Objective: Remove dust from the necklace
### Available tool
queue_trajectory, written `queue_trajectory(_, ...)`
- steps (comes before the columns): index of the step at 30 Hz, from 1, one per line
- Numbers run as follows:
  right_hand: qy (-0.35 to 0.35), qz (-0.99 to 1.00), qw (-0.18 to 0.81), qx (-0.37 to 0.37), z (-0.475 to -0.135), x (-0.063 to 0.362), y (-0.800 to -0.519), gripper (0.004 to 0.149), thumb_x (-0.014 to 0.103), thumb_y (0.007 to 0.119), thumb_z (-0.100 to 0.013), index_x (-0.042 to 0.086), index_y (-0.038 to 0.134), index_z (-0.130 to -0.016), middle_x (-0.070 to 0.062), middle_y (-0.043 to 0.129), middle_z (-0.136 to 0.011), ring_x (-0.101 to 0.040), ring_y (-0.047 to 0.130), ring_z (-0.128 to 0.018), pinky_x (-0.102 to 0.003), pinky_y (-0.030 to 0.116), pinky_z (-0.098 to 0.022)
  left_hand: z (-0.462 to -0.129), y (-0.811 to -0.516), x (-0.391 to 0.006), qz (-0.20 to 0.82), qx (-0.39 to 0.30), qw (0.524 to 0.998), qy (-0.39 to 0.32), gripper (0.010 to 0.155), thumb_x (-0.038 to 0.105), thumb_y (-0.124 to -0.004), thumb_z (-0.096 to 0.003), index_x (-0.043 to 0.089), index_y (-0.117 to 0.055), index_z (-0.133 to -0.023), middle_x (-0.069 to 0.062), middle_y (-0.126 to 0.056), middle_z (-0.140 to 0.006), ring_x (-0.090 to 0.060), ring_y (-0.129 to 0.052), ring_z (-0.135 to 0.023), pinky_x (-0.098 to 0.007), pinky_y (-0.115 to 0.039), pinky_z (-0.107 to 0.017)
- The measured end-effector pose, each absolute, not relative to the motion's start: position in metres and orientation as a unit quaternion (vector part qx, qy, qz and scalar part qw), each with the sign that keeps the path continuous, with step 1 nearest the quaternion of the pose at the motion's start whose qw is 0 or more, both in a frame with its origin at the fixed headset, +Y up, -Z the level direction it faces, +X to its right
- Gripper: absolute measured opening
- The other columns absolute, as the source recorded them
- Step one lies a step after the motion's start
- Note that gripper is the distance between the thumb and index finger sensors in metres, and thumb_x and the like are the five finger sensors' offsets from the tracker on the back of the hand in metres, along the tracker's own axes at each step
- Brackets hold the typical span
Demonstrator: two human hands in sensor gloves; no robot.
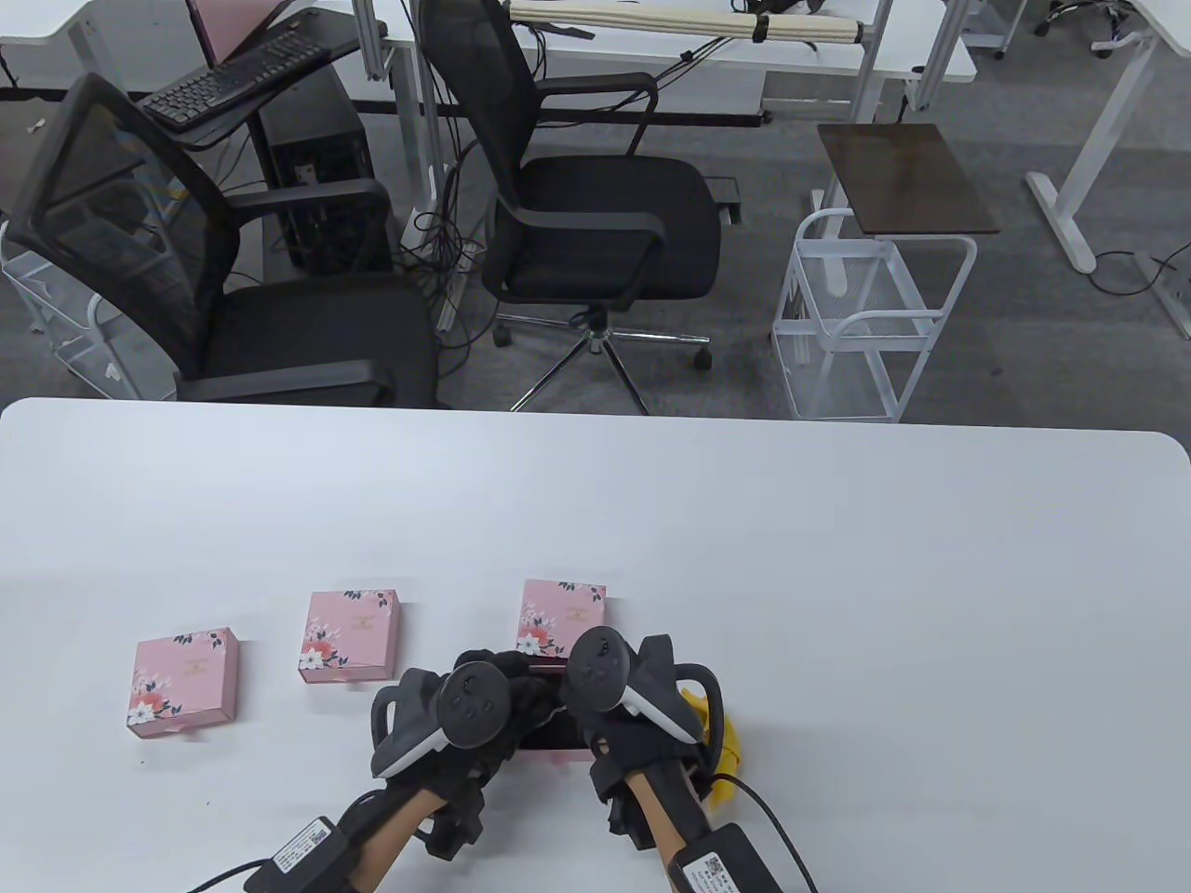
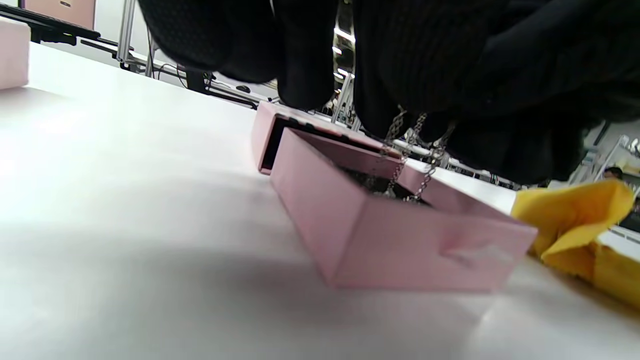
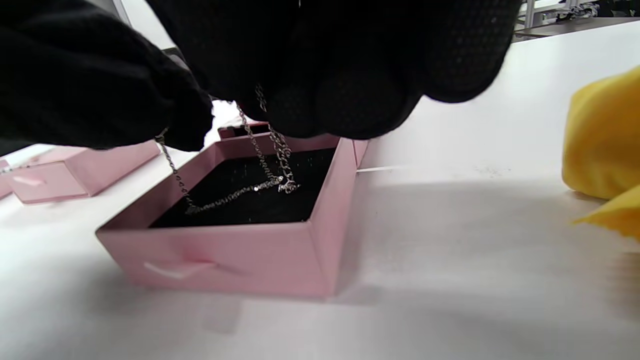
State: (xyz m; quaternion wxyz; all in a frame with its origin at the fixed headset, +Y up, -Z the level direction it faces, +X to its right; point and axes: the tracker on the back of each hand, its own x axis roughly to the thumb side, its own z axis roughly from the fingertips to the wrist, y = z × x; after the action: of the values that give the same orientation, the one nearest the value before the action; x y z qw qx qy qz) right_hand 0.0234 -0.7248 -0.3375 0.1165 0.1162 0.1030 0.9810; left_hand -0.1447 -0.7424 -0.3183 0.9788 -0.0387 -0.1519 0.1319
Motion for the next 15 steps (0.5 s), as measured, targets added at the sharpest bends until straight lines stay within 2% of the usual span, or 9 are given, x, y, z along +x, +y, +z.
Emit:
queue_trajectory(4, 0.106, 0.983, 0.089, 0.119, -0.336, 0.02, -0.727, 0.038, 0.031, 0.078, -0.064, 0.013, 0.077, -0.098, -0.016, 0.089, -0.083, -0.036, 0.091, -0.062, -0.051, 0.077, -0.054, -0.318, -0.746, -0.142, 0.107, -0.045, 0.98, -0.159, 0.038, 0.045, -0.083, -0.0554, 0.034, -0.088, -0.092, -0.011, -0.067, -0.117, -0.042, -0.055, -0.104, -0.057, -0.059, -0.074)
queue_trajectory(7, 0.103, 0.984, 0.087, 0.118, -0.334, 0.021, -0.726, 0.042, 0.032, 0.079, -0.063, 0.012, 0.075, -0.1, -0.017, 0.087, -0.085, -0.037, 0.09, -0.064, -0.051, 0.076, -0.054, -0.319, -0.747, -0.143, 0.103, -0.04, 0.981, -0.16, 0.043, 0.046, -0.082, -0.0553, 0.034, -0.083, -0.097, -0.011, -0.065, -0.118, -0.042, -0.055, -0.104, -0.057, -0.059, -0.074)
queue_trajectory(15, 0.076, 0.984, 0.094, 0.128, -0.32, 0.021, -0.706, 0.044, 0.032, 0.08, -0.063, 0.014, 0.073, -0.102, -0.018, 0.085, -0.088, -0.038, 0.089, -0.066, -0.052, 0.075, -0.056, -0.33, -0.742, -0.164, 0.181, -0.021, 0.975, -0.126, 0.05, 0.046, -0.074, -0.0583, 0.031, -0.072, -0.106, -0.01, -0.061, -0.12, -0.035, -0.056, -0.107, -0.057, -0.059, -0.075)
